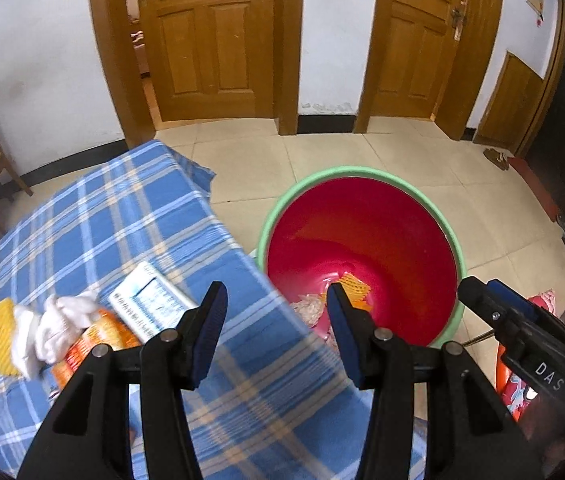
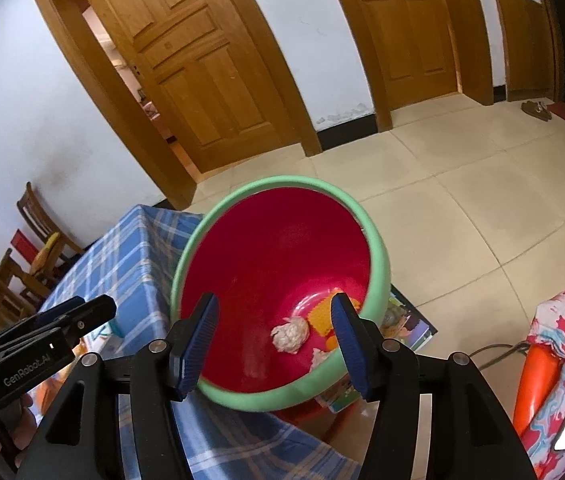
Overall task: Collect trash
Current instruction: 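Open both tools over the red bucket to drop the net and tissue, then return to the table and grasp the white plastic bag with the left tool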
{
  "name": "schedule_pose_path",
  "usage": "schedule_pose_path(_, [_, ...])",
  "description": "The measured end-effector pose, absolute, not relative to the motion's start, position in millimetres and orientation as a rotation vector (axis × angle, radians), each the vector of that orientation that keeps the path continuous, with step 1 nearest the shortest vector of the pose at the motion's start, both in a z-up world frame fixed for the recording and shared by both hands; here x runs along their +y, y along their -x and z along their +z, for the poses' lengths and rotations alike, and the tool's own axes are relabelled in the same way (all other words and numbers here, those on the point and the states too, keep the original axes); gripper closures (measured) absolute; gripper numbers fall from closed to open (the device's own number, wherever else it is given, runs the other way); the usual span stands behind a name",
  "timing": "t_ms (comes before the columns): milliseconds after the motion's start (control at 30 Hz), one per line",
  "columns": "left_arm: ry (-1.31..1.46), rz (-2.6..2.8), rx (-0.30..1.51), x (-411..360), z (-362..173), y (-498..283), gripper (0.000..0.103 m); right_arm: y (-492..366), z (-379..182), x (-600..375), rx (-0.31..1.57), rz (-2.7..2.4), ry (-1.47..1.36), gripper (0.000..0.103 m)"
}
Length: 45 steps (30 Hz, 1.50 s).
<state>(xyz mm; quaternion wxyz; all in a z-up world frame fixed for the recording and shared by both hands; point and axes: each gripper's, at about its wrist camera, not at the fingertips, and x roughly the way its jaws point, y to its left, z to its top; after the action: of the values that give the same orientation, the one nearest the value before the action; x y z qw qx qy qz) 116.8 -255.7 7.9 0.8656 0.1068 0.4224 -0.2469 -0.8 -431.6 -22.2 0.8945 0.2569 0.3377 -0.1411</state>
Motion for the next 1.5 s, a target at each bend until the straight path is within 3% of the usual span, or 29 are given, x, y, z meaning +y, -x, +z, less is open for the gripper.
schedule_pose_path(800, [-0.103, -0.260, 0.833, -107, 29, -132, 0.051, -35, -1, -342, 0.725, -0.109, -0.403, 0.038])
schedule_pose_path(1500, [-0.020, -0.159, 0.948, -32, -22, -179, 0.051, -110, -39, -274, 0.920, 0.038, -0.226, 0.032])
